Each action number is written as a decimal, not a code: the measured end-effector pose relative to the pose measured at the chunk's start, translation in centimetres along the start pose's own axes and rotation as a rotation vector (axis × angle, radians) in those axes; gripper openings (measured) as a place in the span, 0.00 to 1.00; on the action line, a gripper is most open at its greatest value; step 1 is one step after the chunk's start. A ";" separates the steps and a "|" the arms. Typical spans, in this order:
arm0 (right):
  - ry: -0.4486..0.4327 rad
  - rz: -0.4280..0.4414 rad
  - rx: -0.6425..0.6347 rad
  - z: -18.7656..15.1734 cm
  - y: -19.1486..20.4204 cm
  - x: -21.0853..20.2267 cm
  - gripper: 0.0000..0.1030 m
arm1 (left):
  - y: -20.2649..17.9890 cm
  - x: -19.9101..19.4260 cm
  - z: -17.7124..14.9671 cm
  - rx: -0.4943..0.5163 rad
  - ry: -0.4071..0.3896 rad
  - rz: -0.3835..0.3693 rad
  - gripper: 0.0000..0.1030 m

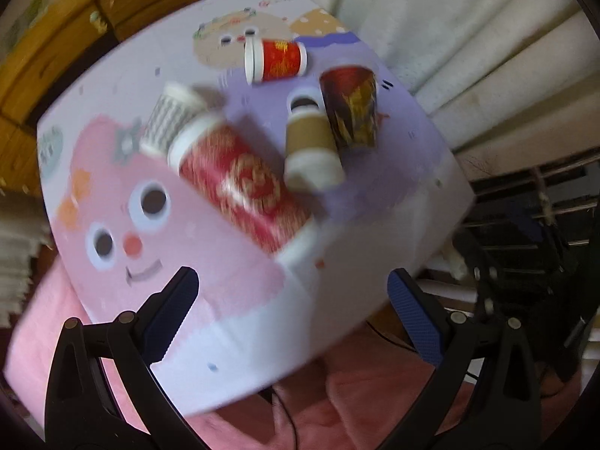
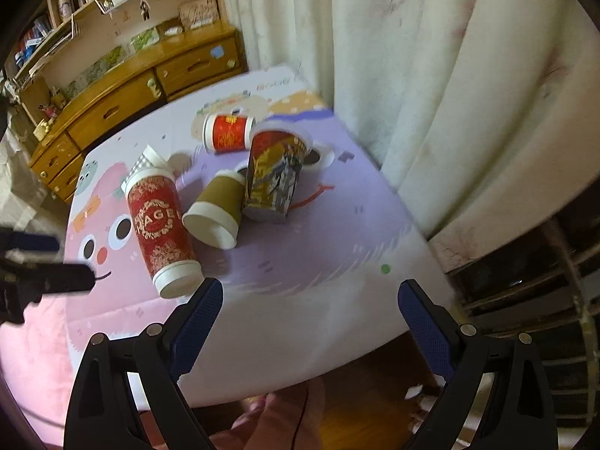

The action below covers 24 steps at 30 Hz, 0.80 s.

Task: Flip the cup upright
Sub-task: 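Reach the left gripper to the lying brown kraft cup and close on it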

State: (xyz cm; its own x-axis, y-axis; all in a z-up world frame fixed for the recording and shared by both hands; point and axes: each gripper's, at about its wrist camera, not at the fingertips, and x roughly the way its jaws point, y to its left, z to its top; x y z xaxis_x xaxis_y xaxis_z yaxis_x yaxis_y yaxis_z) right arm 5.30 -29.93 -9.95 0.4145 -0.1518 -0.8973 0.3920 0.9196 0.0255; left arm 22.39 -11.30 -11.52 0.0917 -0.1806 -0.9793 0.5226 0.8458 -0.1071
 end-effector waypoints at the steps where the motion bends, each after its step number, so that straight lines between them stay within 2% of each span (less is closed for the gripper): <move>1: 0.051 0.031 0.002 0.7 -0.7 1.3 0.94 | -0.4 0.2 0.9 0.019 -0.010 0.027 0.97; 3: 0.102 0.049 0.002 1.3 -1.0 2.6 0.94 | -1.3 1.3 2.9 0.047 0.012 0.045 0.97; 5: 0.150 0.111 0.018 2.6 -2.1 4.2 0.94 | -1.8 2.6 4.5 0.047 0.051 0.042 0.97; 9: 0.248 0.193 0.059 4.7 -3.6 7.2 0.94 | -2.5 6.0 7.2 0.008 0.143 0.030 0.97; 14: 0.388 0.296 0.101 7.0 -5.6 10.8 0.94 | -3.1 10.5 9.9 -0.051 0.233 0.054 0.97; 17: 0.475 0.322 0.078 7.8 -6.1 13.3 0.94 | -3.3 12.7 10.6 -0.072 0.289 0.062 0.97; 20: 0.540 0.337 0.050 8.3 -6.4 15.0 0.94 | -3.4 15.0 10.8 -0.101 0.384 0.086 0.97; 24: 0.573 0.364 0.048 9.3 -6.8 16.8 0.94 | -3.8 16.6 11.7 -0.074 0.420 0.122 0.97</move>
State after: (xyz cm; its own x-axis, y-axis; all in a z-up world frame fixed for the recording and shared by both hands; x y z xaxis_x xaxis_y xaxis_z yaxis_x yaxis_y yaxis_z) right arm 17.21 -42.08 -21.07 0.0313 0.3922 -0.9193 0.3510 0.8569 0.3775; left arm 31.86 -23.35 -25.37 -0.2115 0.1290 -0.9688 0.4658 0.8847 0.0161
